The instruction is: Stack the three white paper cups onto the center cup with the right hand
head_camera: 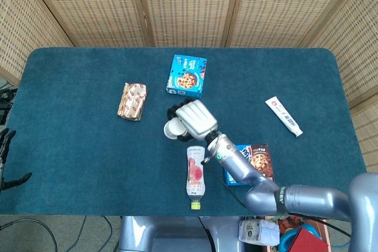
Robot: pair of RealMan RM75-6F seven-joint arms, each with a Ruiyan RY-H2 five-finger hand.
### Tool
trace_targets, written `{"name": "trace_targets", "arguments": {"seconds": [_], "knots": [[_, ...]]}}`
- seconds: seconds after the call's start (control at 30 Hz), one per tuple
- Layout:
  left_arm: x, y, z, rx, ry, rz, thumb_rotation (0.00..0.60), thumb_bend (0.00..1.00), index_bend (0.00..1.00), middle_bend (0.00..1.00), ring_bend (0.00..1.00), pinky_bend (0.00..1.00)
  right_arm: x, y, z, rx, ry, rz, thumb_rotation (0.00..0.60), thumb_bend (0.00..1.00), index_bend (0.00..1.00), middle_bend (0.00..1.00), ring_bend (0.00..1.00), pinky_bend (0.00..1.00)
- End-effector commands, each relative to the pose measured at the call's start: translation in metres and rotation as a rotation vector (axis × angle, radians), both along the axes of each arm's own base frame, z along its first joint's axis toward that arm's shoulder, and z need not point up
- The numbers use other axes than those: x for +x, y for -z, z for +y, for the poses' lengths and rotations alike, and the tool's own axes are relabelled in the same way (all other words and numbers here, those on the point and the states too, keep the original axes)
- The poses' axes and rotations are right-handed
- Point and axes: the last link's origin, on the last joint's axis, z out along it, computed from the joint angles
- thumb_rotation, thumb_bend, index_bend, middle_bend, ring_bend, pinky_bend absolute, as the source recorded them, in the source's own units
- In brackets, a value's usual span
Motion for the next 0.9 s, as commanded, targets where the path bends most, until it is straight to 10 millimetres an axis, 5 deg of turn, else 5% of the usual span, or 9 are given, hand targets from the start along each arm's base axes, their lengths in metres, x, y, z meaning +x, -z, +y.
{"name": "trace_targets", "arguments": {"seconds": [0.03,0.33,0.9], "knots": [[0.0,0.001,0.0,-0.001,0.0,0.001,0.6,0.11,0.0,0.0,0.0,0.0,-0.011,-0.016,-0.01,-0.038,0.065,-0.008,0.6,0.35,0.46,0.54,0.46,0.33],[-0.001,0.0,0.001,0.002,-0.01,0.003,0.6,0.11,0.0,0.0,0.0,0.0,-0.033,-0.009,-0.025,0.004,0.18,0.033,0.6,0.36,0.46,0.53,0.46,0.33],[-0.002,-0.001,0.001,0.008,-0.015,-0.001,0.6,0.11,0.0,0.0,0.0,0.0,-0.037,0.003,-0.031,0.01,0.216,0.067,0.6,0.36,0.46,0.51,0.46,0.33]]}}
